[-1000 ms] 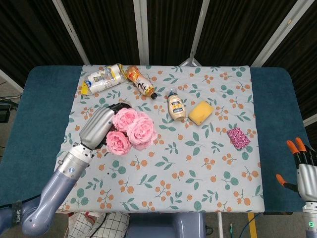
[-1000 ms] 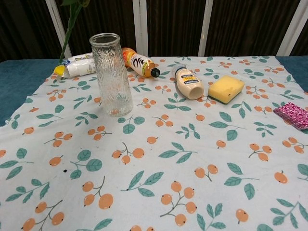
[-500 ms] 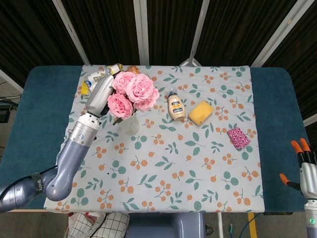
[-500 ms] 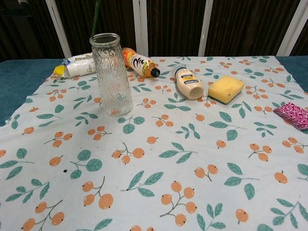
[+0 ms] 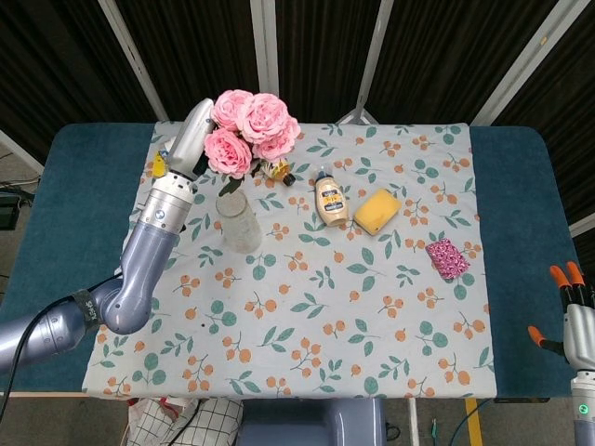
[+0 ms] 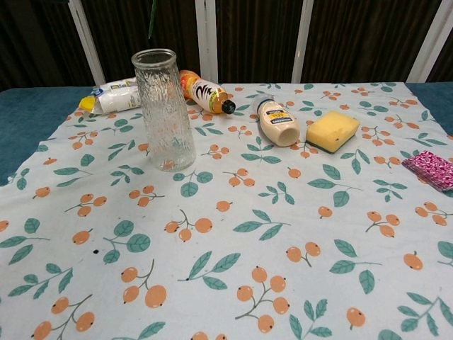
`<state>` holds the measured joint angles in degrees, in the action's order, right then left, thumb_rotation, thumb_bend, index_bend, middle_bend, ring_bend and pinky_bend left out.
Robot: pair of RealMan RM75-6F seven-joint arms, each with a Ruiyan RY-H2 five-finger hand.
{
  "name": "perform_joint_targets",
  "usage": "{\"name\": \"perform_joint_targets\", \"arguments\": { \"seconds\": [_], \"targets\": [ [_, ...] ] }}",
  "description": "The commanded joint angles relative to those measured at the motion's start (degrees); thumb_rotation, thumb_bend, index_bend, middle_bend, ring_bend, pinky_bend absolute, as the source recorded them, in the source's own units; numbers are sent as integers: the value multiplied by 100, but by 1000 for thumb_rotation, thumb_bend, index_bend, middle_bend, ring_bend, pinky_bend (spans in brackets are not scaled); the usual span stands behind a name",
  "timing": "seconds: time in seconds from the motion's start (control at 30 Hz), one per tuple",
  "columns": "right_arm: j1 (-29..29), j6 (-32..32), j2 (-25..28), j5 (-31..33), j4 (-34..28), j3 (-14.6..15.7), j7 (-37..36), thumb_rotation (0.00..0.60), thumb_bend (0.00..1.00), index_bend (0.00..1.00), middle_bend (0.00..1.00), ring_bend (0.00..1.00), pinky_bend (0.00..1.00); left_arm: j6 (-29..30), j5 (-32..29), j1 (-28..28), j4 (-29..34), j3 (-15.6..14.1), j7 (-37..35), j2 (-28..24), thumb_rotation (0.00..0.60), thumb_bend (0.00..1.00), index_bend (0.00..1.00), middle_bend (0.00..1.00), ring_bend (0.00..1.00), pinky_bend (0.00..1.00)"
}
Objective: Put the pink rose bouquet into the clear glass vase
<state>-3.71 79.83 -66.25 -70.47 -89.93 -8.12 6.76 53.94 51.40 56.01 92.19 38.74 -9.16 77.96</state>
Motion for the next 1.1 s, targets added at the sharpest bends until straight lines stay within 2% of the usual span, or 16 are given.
{"name": "perform_joint_targets", "arguments": {
  "seconds": [0.03,0.4,0.73,0.8,0.9,0.97,1.1],
  "targets": [
    [-8,-3,-9,-4,4,1,19,600,233,130,31,1,88,-59,68,31,-126,-105,-154,92,600,443,565,527,308,349],
    [38,102,36,-89,-60,9,-56,600,234,130,31,2,88,-208,643,-209,-171,-398,-942,63,600,440,564,520,297,338],
    [74,184,77,-208,-211,60,-39,600,234,130,31,1,88,34,1252,-718,-336,-955,-1560,100,600,439,537,501,284,334],
    [74,189,76,-219,-227,64,-22,600,234,130,31,1,88,87,1403,-794,-418,-1018,-1794,126,600,434,521,475,270,331],
    [80,195,85,-225,-274,65,-45,600,234,130,31,2,88,81,1536,-850,-466,-1060,-2065,111,600,410,476,385,193,297],
    [82,213,95,-251,-298,63,-63,600,233,130,31,2,88,1,1599,-870,-503,-1127,-2153,63,600,383,421,293,119,242],
    [87,235,111,-343,-327,93,-101,600,233,130,31,2,88,-379,1616,-888,-553,-1336,-2209,-124,600,318,318,192,30,162]
  ]
}}
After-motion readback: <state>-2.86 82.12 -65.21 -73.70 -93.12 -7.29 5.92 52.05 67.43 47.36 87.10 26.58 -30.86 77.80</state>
